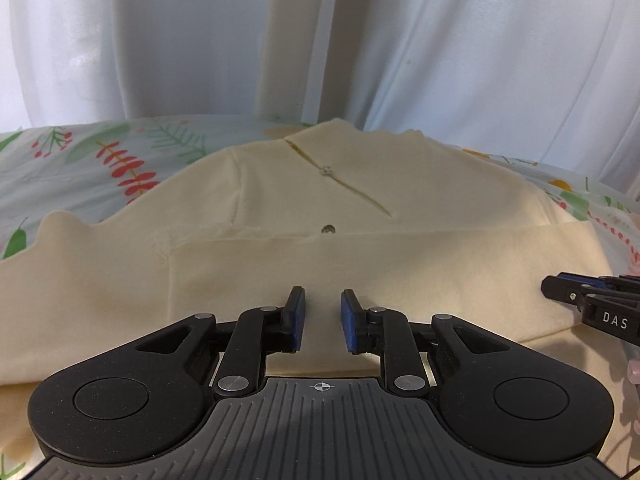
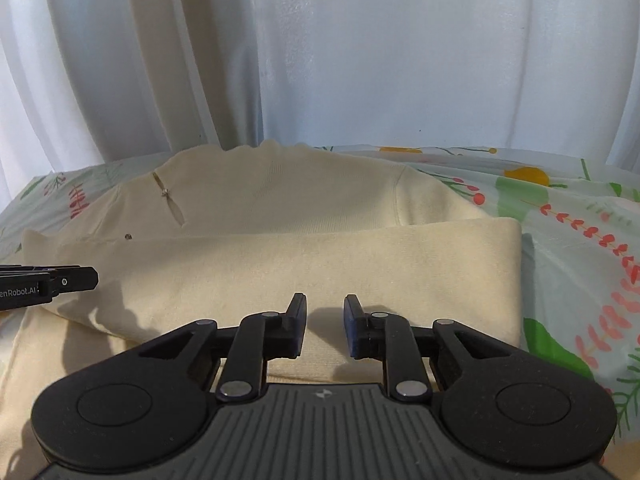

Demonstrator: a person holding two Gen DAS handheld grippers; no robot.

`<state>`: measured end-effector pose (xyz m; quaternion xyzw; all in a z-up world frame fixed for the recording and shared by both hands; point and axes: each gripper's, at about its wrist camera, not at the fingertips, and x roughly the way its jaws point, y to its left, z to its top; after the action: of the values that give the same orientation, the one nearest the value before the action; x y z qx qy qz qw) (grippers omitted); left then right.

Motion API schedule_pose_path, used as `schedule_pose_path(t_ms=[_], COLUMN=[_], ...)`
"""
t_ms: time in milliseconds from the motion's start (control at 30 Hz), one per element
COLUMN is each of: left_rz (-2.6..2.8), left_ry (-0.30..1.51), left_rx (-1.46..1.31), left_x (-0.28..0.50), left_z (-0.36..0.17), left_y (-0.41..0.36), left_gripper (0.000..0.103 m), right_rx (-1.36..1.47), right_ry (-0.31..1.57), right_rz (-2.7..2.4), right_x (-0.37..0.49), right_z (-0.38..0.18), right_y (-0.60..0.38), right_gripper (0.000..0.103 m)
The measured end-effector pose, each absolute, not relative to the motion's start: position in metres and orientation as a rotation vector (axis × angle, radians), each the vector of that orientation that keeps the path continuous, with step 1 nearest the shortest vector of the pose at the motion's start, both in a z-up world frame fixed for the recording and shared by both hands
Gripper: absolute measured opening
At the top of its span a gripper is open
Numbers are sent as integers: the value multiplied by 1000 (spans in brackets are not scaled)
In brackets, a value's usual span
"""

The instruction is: Fold small clothes

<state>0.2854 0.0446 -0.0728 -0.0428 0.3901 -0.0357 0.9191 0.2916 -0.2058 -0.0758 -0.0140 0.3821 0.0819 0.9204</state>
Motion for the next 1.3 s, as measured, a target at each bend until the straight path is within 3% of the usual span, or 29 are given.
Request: schedule_pose_path(t_ms=[367,600,967,1033,1100,1167,1300], left_rz=[3,-82,42,68,76,119,313], left_ry=[808,833,822,822,792,764,734], left_rx=[-109,-174,-220,-284,-358,-422,-549], left_x=[301,269,278,267,246,222,172], left_z=[-71,-57,-70,-67,-62,-57,-57], left_y=[51,63,74,82,97,117,184], left_gripper=[23,37,38,52,78,86,86], right_rx=[-95,-65,-115,-103,-63,-21,37], right_ry=[746,761,713,710,713,706,704], right_rz=[127,114,77,80,74,94,94], right_x=[311,267,256,254,245,226,186], right_z=[-80,-74,-85,-84,-78,-70,-66], right_y=[-205,-218,-219,-222,-226,-232,-240], right_gripper=[17,17,21,23,32,56,59])
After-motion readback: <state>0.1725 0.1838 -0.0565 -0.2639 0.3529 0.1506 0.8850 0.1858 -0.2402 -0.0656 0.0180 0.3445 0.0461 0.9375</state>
